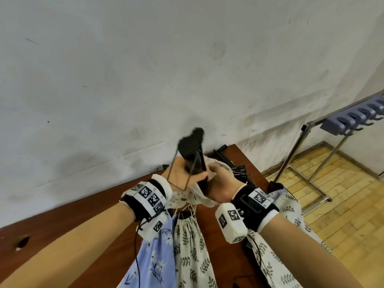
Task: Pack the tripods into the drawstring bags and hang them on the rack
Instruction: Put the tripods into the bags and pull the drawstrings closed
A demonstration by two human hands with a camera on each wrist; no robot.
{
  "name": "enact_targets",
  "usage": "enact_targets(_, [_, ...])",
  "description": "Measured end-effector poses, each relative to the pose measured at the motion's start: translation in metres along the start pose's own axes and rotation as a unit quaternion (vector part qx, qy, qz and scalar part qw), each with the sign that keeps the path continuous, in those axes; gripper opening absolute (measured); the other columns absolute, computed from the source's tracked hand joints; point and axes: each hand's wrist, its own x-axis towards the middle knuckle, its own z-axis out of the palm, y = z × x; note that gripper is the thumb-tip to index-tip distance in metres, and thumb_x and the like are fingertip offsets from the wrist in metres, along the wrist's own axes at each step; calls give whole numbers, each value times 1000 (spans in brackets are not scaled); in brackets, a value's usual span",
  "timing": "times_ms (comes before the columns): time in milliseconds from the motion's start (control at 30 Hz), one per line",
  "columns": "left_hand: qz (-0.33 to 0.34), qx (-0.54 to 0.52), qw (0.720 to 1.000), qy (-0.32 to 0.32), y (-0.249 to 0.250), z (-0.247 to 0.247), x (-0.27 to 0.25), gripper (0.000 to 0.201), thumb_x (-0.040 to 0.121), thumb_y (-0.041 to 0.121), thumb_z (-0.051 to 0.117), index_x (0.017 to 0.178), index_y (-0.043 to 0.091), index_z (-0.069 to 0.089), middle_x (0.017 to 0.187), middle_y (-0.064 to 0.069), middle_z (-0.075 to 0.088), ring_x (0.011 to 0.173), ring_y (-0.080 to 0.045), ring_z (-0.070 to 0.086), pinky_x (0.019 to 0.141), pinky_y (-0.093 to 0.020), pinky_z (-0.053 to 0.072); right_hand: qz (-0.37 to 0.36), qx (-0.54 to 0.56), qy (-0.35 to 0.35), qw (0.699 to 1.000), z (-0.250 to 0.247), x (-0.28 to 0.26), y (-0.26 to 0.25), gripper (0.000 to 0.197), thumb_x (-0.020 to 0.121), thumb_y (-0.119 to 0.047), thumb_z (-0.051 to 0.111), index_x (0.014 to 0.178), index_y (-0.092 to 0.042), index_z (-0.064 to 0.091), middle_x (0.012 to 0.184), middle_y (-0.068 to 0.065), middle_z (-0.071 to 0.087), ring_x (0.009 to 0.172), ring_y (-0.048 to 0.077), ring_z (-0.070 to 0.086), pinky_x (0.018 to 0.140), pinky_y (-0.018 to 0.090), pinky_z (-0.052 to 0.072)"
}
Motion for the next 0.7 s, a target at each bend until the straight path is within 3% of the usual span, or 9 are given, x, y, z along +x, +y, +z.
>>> enact_targets(100, [-17, -55, 998, 4, -9, -19, 8, 14, 77, 26, 76, 87, 17, 72, 95, 0, 72, 96, -13, 67, 91, -30, 51, 36, -108, -20, 993, -12, -14, -19, 43, 100, -23, 42, 133, 3, 46, 118, 23, 56, 99, 31, 61, 79, 39, 55])
enact_targets(167, [-19, -85, 996, 19, -14, -27, 9, 7, 80, 14, 74, 79, 20, 71, 91, 1, 72, 96, -13, 66, 93, -30, 50, 9, -164, -12, 986, -17, -27, -36, 32, 97, -12, 51, 126, 2, 54, 117, 21, 58, 87, 25, 68, 70, 28, 59])
enact_targets(233, [-12, -99, 995, 18, -12, -26, 7, 12, 79, 11, 74, 76, 21, 70, 88, 2, 71, 95, -12, 66, 92, -28, 50, -87, -215, 91, 969, -22, -28, -45, 23, 90, -5, 60, 112, 2, 64, 98, 14, 62, 66, 13, 62, 53, 19, 51])
enact_targets(333, [-19, -79, 997, 4, -6, -22, 11, 9, 79, 11, 73, 78, 19, 69, 88, 0, 71, 92, -10, 66, 87, -22, 50, -172, -288, 255, 907, -36, -25, -47, 47, 76, -9, 77, 118, -10, 56, 105, 6, 55, 87, 17, 50, 62, 27, 41])
enact_targets(400, [-32, -74, 997, 2, -4, -19, 14, 5, 78, 15, 74, 80, 16, 70, 91, -3, 71, 93, -11, 66, 89, -24, 50, -85, -326, 223, 915, -35, -28, -39, 65, 76, -22, 80, 129, -15, 45, 113, 7, 54, 95, 20, 50, 67, 30, 44])
enact_targets(467, [-52, -67, 996, 13, -5, -13, 19, 19, 71, 27, 78, 83, 14, 71, 93, -3, 72, 94, -12, 67, 91, -30, 51, 9, -352, 149, 924, -34, -28, -29, 48, 80, -31, 76, 119, -10, 57, 104, 8, 64, 83, 18, 59, 65, 28, 49])
enact_targets(500, [-70, -60, 996, 19, -7, -11, 22, 31, 65, 36, 79, 85, 15, 71, 93, -2, 72, 94, -13, 67, 91, -33, 52, 10, -347, 136, 928, -37, -25, -25, 40, 84, -26, 73, 115, -5, 62, 100, 11, 69, 76, 18, 62, 64, 27, 51])
enact_targets(600, [-92, -35, 995, 16, -19, -3, 29, 46, 56, 48, 77, 87, 15, 71, 91, -1, 73, 91, -15, 69, 89, -40, 55, -96, -301, 177, 932, -46, -14, -22, 27, 88, 0, 64, 114, 8, 62, 88, 13, 67, 60, 10, 65, 50, 21, 52])
enact_targets(700, [-115, -2, 993, -7, -24, 9, 27, 46, 61, 45, 78, 92, 13, 68, 92, -3, 71, 89, -17, 67, 86, -40, 55, -163, -296, 167, 926, -38, -21, -30, 16, 89, 1, 62, 104, 6, 66, 87, 13, 65, 68, 11, 61, 50, 16, 50])
